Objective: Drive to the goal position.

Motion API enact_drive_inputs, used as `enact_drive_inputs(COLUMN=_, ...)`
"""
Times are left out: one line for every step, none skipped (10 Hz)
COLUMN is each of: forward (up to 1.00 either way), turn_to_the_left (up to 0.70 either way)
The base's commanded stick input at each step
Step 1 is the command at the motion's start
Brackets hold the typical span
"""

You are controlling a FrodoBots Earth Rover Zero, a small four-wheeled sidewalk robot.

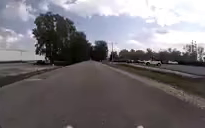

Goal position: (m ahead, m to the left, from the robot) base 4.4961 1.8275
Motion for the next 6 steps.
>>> enact_drive_inputs(forward=0.7, turn_to_the_left=0.0)
enact_drive_inputs(forward=0.7, turn_to_the_left=0.0)
enact_drive_inputs(forward=0.7, turn_to_the_left=0.0)
enact_drive_inputs(forward=0.7, turn_to_the_left=0.0)
enact_drive_inputs(forward=0.7, turn_to_the_left=0.0)
enact_drive_inputs(forward=0.7, turn_to_the_left=0.0)
